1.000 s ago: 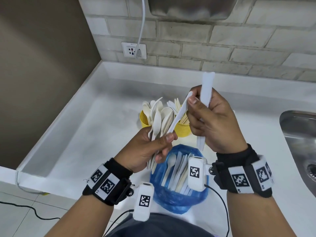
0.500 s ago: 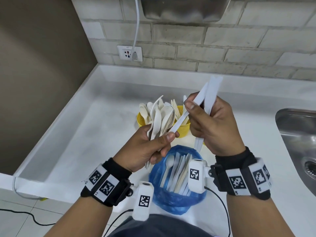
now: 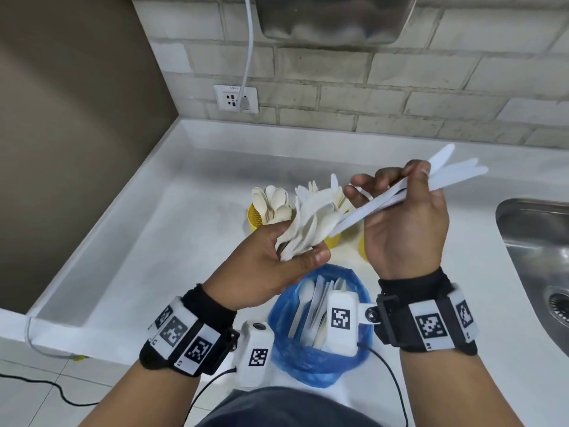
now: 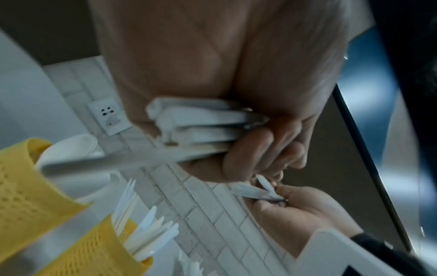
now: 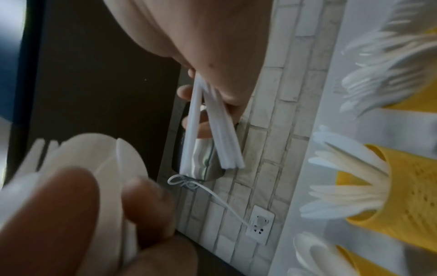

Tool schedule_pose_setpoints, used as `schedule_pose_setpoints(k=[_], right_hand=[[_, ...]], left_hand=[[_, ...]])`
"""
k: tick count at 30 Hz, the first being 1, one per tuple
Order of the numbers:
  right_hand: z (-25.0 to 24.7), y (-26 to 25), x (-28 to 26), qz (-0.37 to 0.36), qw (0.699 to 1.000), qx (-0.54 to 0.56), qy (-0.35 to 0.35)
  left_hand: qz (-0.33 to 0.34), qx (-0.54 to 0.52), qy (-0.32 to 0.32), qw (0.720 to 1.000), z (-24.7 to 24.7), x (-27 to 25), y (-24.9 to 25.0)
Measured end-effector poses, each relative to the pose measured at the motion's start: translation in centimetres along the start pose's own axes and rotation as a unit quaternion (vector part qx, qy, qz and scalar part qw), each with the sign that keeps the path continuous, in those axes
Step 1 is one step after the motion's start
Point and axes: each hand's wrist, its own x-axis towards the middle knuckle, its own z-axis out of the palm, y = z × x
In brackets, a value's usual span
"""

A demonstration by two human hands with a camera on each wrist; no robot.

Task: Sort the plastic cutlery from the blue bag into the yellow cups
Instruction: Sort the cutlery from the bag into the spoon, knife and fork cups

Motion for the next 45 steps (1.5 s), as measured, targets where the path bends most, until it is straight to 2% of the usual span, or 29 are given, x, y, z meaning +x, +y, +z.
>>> schedule_pose_setpoints(k=[2,4,6,9,11,14,16,18,23,27,31,33,36,41,45], right_hand=[[0.3,-0.4,-0.1,-0.028,1.000,-0.014,0.001],[0.4,-0.8,-0.1,-0.031,0.997,-0.073,-0.004],[0.2,-1.1,-0.3,-0.015,0.990,-0.137,-0.032],[-0.6,-1.8,-0.5,0.008,0.972,-0.211,-0.102],[-1.0,-2.6,-0.6,0.003,0.939,-0.303,-0.166],[-1.1,-3.6,-0.8,-0.016,0.859,-0.457,-0.230],[-1.5,-3.7,-0.7,0.004,0.831,-0.498,-0.247],[-1.5,-3.6,-0.8,0.034,0.824,-0.500,-0.264],[-1.5,-3.2,-0.8,0.079,0.836,-0.452,-0.301],[-1.6,-3.0,-0.5,0.060,0.846,-0.431,-0.309],[-1.3,-2.9,-0.4,0.047,0.890,-0.357,-0.281],[-1.4,-2.9,-0.1,0.056,0.883,-0.367,-0.286],[-1.6,-2.6,-0.1,0.079,0.854,-0.399,-0.323],[-1.6,-2.4,-0.3,0.102,0.864,-0.366,-0.332],[-1.2,-1.9,-0.6,0.073,0.865,-0.372,-0.329]], left_hand=[[0.025,0.067,0.016,0.997,0.1,0.0,0.0],[0.066,0.160,0.050,0.984,-0.1,0.2,-0.2],[0.105,0.277,0.079,0.952,-0.6,0.6,-0.8],[0.130,0.435,0.108,0.884,-1.6,1.0,-1.5],[0.136,0.496,0.120,0.849,-2.0,1.2,-1.7],[0.121,0.520,0.124,0.836,-2.2,1.2,-1.7],[0.115,0.516,0.121,0.840,-2.2,1.2,-1.7],[0.107,0.499,0.115,0.852,-2.1,1.2,-1.5],[0.083,0.441,0.087,0.890,-2.2,0.8,-1.3],[0.075,0.409,0.082,0.906,-2.3,0.8,-1.4],[0.081,0.369,0.082,0.922,-2.6,0.6,-1.6],[0.082,0.349,0.078,0.930,-2.7,0.4,-1.6],[0.077,0.300,0.066,0.948,-2.5,0.2,-1.2],[0.050,0.217,0.030,0.974,-1.9,-0.2,-0.3],[0.032,0.194,0.010,0.980,-1.7,-0.2,0.0]])
